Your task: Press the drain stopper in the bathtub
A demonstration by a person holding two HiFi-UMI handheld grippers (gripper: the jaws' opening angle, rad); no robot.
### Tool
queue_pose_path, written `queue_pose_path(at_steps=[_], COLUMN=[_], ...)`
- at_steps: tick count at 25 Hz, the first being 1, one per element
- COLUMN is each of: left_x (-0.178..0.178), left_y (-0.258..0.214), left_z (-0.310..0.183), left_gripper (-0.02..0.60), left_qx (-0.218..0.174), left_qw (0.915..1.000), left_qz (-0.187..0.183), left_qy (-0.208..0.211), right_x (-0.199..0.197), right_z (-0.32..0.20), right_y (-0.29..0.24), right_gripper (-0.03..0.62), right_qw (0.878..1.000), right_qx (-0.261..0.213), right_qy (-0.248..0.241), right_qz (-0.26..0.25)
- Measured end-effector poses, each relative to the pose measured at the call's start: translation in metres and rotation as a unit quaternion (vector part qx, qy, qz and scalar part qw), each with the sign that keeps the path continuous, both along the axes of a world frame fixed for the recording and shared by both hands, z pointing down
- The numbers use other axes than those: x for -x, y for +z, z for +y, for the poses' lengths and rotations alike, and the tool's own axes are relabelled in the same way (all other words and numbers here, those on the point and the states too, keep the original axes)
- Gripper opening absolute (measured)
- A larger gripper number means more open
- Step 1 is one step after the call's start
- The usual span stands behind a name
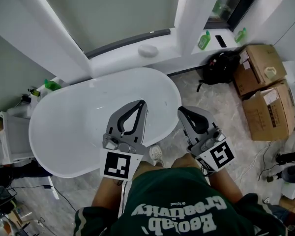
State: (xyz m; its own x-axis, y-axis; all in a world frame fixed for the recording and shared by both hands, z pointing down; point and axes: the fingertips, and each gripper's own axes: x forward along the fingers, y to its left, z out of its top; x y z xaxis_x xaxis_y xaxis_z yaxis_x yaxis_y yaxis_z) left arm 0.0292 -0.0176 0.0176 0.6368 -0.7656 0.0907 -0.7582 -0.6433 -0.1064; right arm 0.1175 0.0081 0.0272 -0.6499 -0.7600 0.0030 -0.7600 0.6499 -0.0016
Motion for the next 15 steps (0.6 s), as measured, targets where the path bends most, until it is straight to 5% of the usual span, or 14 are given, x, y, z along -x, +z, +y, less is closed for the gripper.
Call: queue_pose_path(at_steps=[15], left_x=[-0.013], left_y=[-0.008], left_z=[0.008], left_gripper=[0.009], left_qx=[-0.014], left_qw=[0.9998], left_qz=[-0.012], left_qy=[0.007], right_x=[0.010], right_z=[-0.007], right_y=[-0.011], right_gripper=[0.014], right_qw=[0.999], right_qx=[-0.013], right_qy=[-0.038], right_qz=[0.004])
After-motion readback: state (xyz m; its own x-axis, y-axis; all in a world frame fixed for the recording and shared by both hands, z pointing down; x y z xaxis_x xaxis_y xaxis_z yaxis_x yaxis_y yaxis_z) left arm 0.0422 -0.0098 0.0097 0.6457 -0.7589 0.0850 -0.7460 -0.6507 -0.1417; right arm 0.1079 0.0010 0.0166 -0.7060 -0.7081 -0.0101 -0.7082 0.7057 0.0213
